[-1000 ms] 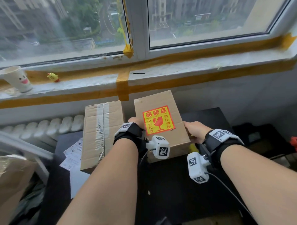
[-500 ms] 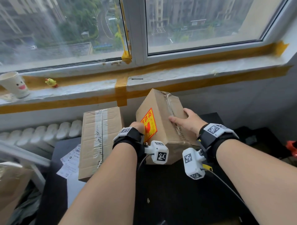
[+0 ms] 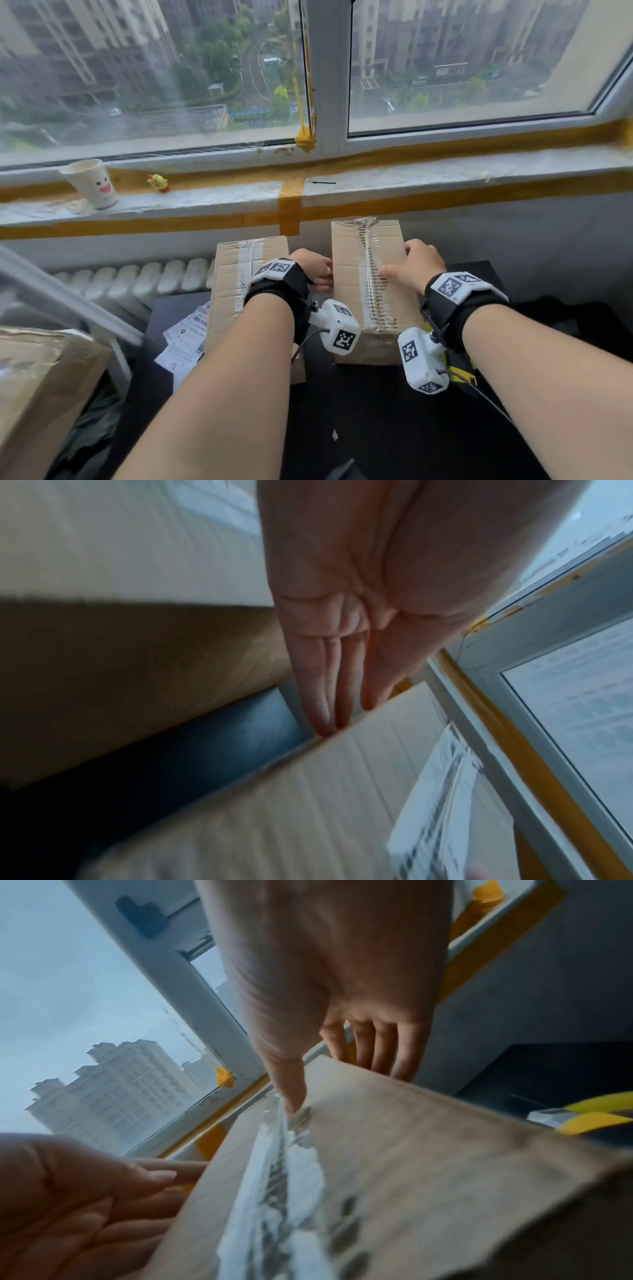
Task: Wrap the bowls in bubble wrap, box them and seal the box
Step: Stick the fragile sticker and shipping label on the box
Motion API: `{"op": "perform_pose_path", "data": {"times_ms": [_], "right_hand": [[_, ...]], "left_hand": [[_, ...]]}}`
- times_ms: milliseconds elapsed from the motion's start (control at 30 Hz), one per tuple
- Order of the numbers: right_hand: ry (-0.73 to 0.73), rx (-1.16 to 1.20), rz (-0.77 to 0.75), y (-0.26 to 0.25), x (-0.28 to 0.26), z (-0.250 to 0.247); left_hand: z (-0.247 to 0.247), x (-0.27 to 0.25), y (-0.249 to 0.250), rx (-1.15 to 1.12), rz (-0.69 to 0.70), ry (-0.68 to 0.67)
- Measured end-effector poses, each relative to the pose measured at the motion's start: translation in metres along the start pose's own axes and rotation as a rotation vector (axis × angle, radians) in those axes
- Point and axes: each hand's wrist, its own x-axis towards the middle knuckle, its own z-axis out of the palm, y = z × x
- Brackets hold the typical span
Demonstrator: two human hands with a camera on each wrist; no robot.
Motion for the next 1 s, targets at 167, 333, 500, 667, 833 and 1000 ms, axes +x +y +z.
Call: {"op": "perform_pose_path", "data": {"times_ms": [167,333,500,667,833,1000], "right_hand": [[0.105,-0.036,-0.146,-0.039,-0.008,-0.005],[0.023,-0.082,-0.325,-0.084,-0.020,0.016],[0.003,-0.154,-0.491,-0.128,-0.037,0.050],[-0.073,-0.202,-0.599,-0.171,-0.048,0.082],[-0.091,-0.219,-0.664,-0.192,-0.058,0.116],[-0.092,-0.225,-0.679,-0.192,-0.058,0.142]], "left_hand": [[-0.031,-0.014,0.014,0.002,0.112,0.123],[-0.080,-0.020,0.014,0.148,0.248,0.306],[-0.137,-0.032,-0.011,0.276,0.253,0.465],[-0.190,-0.038,-0.041,0.337,0.198,0.546],[-0.231,-0.034,-0.085,0.362,0.081,0.578],[-0.249,-0.017,-0.125,0.395,-0.053,0.537]]}}
